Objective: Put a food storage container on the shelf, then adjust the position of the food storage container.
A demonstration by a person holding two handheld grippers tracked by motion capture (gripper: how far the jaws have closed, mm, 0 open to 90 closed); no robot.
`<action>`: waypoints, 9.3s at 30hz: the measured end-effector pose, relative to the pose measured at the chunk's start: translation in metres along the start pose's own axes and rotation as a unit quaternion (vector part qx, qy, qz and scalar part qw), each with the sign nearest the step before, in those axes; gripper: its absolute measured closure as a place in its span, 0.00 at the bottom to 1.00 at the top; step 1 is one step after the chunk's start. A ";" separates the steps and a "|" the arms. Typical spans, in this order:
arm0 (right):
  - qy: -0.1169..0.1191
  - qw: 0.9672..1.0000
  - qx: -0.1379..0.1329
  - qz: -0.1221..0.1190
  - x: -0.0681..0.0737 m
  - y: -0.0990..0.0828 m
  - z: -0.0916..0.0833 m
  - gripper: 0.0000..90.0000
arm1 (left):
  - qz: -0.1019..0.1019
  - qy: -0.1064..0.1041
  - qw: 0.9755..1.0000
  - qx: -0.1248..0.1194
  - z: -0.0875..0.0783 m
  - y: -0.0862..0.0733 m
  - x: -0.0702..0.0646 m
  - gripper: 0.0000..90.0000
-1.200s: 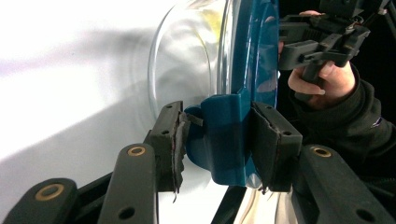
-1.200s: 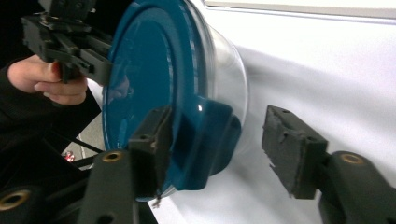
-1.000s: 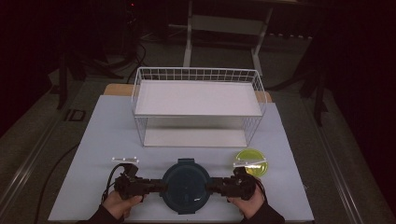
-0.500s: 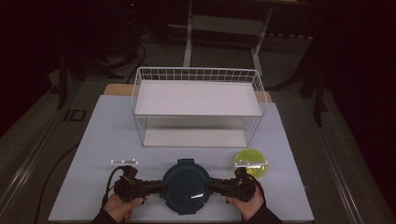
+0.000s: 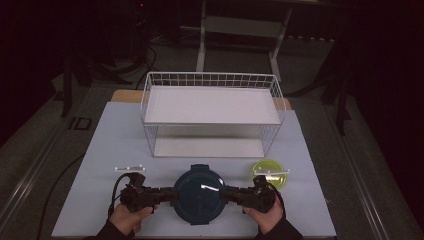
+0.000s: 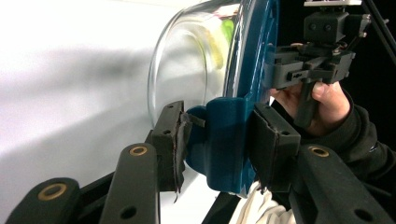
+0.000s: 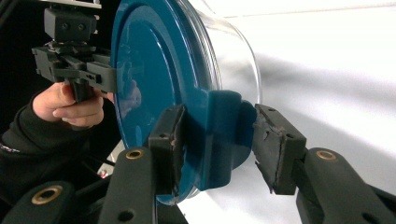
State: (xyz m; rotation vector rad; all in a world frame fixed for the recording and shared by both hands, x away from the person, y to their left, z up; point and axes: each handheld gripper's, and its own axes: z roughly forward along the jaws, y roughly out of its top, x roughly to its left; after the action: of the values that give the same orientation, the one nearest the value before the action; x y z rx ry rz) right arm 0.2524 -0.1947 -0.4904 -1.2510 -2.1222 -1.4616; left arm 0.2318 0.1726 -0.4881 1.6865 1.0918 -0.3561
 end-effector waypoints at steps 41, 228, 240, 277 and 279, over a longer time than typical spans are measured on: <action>0.002 0.993 -0.111 -0.033 0.032 0.152 -0.060 0.61 | 0.079 0.000 0.993 -0.092 -0.021 0.161 -0.061 0.64; -0.079 0.967 -0.131 -0.201 0.021 0.089 -0.072 0.15 | 0.236 0.073 0.967 -0.067 0.014 -0.015 -0.012 0.00; -0.123 0.966 -0.138 -0.180 -0.001 0.060 -0.099 0.16 | 0.242 0.062 0.965 -0.075 0.012 -0.015 -0.014 0.00; -0.292 0.954 -0.029 -0.054 -0.108 -0.009 -0.121 1.00 | 0.253 0.051 0.963 -0.073 0.014 -0.016 -0.017 0.00; -0.289 0.956 -0.022 -0.050 -0.111 -0.010 -0.116 1.00 | 0.255 0.050 0.963 -0.075 0.013 -0.016 -0.017 0.00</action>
State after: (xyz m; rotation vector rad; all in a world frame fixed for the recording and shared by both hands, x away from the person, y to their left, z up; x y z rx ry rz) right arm 0.2828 -0.3503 -0.5149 -1.7837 -2.5521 -1.2936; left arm 0.2139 0.1535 -0.4913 1.7887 0.6974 0.1401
